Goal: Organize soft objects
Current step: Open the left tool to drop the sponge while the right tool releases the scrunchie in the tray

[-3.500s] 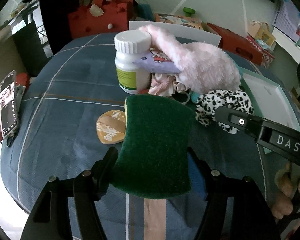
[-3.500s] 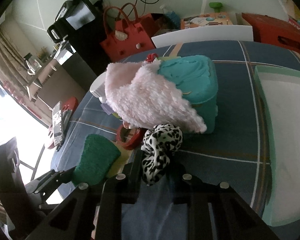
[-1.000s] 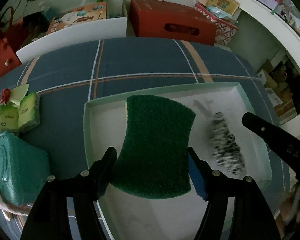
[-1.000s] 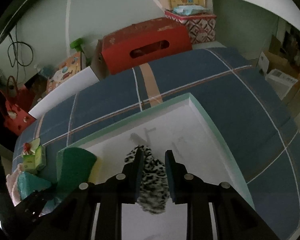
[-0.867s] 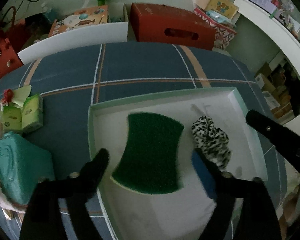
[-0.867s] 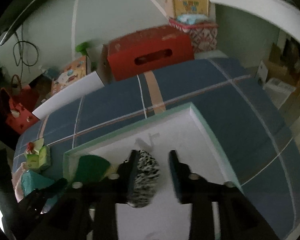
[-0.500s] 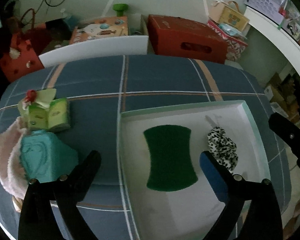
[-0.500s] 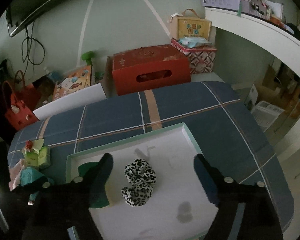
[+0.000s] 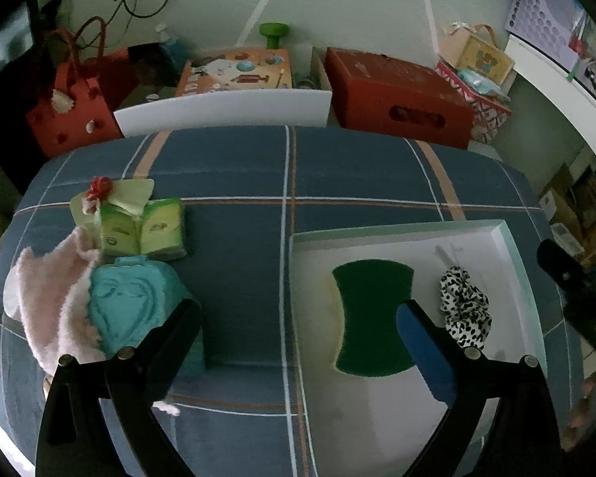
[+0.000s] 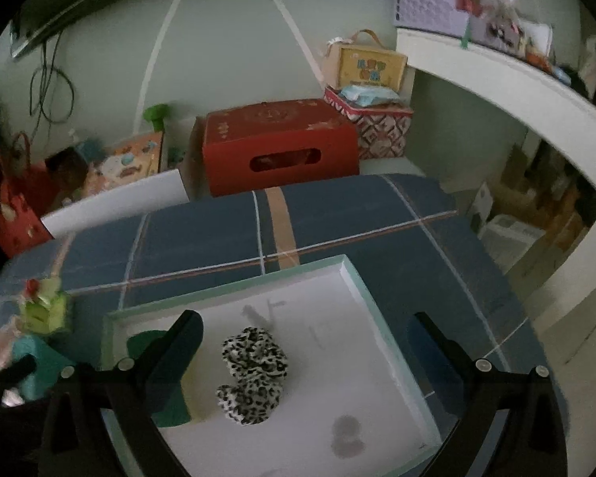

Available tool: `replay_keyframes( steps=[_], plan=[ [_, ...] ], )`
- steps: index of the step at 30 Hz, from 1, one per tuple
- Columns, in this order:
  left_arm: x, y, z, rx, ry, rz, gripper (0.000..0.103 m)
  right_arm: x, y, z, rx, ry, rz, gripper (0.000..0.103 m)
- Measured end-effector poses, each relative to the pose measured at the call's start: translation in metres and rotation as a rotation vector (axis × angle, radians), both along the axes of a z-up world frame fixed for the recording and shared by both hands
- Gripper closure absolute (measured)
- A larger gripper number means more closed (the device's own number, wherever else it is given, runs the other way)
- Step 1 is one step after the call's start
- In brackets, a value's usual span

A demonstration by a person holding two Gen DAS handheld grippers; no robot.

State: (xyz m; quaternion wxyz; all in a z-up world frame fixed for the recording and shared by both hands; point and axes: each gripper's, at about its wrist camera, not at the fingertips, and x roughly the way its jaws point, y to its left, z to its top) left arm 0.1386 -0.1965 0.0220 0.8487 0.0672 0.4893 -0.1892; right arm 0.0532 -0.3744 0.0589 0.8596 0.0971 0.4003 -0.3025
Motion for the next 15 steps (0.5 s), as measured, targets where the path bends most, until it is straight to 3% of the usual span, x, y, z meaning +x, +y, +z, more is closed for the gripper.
replay_keyframes(
  steps=[4, 12, 15],
  plan=[
    [-0.001, 0.005, 0.003, -0.010, -0.007, 0.002, 0.004, 0.007, 0.014, 0.001, -0.093, 0.026, 0.016, 0.000],
    [-0.002, 0.014, 0.009, -0.025, -0.025, 0.007, 0.004, -0.004, 0.013, 0.009, -0.039, -0.099, -0.034, 0.000],
    [-0.004, 0.016, 0.013, -0.028, -0.038, 0.005, 0.004, -0.005, 0.007, 0.006, 0.003, -0.080, -0.075, 0.000]
  ],
)
